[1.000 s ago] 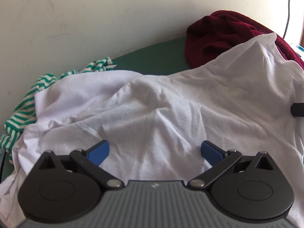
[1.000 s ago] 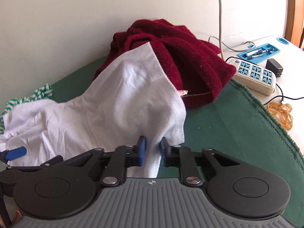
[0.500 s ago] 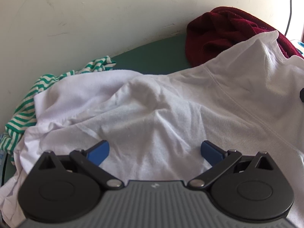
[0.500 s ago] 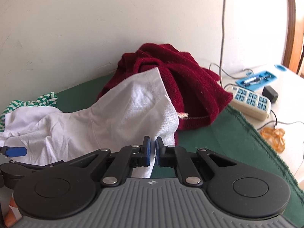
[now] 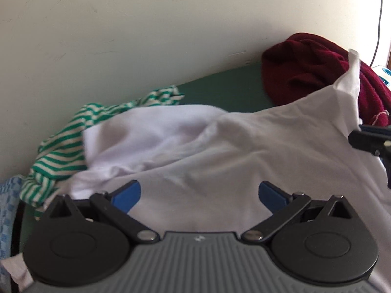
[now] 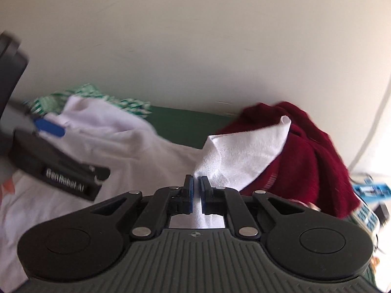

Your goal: Fold clothes

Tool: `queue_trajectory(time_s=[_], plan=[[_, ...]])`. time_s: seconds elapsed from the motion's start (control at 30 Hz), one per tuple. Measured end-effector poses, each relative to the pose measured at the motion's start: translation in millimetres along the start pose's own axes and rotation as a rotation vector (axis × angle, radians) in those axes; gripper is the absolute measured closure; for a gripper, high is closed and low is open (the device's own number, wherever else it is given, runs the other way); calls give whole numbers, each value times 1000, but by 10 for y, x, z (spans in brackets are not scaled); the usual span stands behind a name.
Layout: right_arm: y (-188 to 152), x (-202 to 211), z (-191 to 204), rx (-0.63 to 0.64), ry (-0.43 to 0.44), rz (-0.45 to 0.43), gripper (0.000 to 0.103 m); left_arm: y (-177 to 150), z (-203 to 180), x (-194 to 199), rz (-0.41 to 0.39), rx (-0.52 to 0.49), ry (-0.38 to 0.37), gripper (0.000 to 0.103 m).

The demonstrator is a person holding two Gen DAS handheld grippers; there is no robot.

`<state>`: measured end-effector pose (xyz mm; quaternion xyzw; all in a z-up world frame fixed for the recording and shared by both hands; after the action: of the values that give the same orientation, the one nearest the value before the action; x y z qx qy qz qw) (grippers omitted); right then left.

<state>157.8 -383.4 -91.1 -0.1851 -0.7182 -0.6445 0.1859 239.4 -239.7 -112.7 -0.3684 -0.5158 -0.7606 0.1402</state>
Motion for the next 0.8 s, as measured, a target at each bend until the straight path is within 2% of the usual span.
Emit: queue_trajectory(time_s=[0.13,0.27,0.33,0.4,0.47,0.6,0.67,0.73,0.8], plan=[[-2,-9,357,163,92,-30,96,-59,373,97,11,92,-60,0],[-66,-18,626,280,142,-16,97,-102,562,68,51,223,-177,0],[-84,14,640,321,107,-25,96,-121,535,72,54,237,-203,1],[-90,-2,585,335,32,-22,82,-137,494,88,49,244,-226,1],[-128,-68,552,372,8,22,69,-124,399,102,42,231,-249,1],[-219,-171,459,378,-50,78,64,-82,162,78,45,185,-298,1],[-230,-188,361,300,-55,91,61,-66,70,57,48,175,-319,0],[-238,-235,231,180,1,142,64,-46,-3,43,54,171,-348,1],[-229,-207,101,45,90,143,91,-23,-56,42,53,167,-376,1]])
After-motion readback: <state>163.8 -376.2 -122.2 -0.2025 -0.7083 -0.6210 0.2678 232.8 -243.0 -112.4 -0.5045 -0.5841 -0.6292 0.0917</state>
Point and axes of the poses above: each gripper's, at about its wrist camera, not at the fingertips, and x roughly against the way its jaws point, z to its left, y to its top, the point moved 3 cm from there along -x, roughly the way its jaws point, and after that the axes turned 1 degree about -x, right-handed, at the moved point
